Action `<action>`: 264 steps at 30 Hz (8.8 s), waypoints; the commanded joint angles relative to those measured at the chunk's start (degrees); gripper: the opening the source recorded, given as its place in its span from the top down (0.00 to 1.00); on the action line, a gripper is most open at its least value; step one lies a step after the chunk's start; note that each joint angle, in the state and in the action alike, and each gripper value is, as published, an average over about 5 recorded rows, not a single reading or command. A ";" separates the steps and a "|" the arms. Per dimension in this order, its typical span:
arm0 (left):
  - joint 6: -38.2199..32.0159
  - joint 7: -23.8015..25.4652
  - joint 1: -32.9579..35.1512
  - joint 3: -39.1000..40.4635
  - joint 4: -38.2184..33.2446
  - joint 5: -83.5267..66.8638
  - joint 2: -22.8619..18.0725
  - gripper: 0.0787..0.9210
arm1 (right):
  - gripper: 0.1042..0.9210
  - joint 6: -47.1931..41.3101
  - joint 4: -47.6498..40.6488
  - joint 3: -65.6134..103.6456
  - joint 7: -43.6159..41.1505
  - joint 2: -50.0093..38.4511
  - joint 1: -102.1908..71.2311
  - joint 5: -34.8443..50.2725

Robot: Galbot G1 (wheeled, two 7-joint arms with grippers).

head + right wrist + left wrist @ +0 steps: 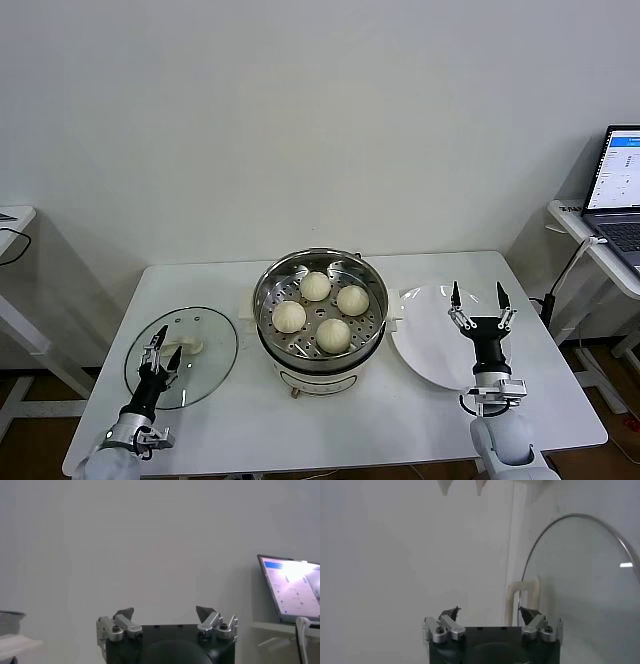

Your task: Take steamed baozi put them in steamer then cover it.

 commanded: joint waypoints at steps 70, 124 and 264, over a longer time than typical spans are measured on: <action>9.22 4.46 0.59 -11.23 -28.92 -5.57 4.64 0.86 | 0.12 -2.55 -0.97 0.94 -2.58 -0.03 -2.77 -0.77; 41.78 35.10 -16.94 42.03 -29.35 21.50 -12.08 0.86 | 0.12 -1.91 -6.32 2.07 -2.89 3.19 -2.10 -2.04; 13.13 11.39 8.70 7.09 -43.82 -57.64 -6.09 0.12 | 0.12 -9.67 -2.80 0.00 -1.55 2.16 -1.67 5.48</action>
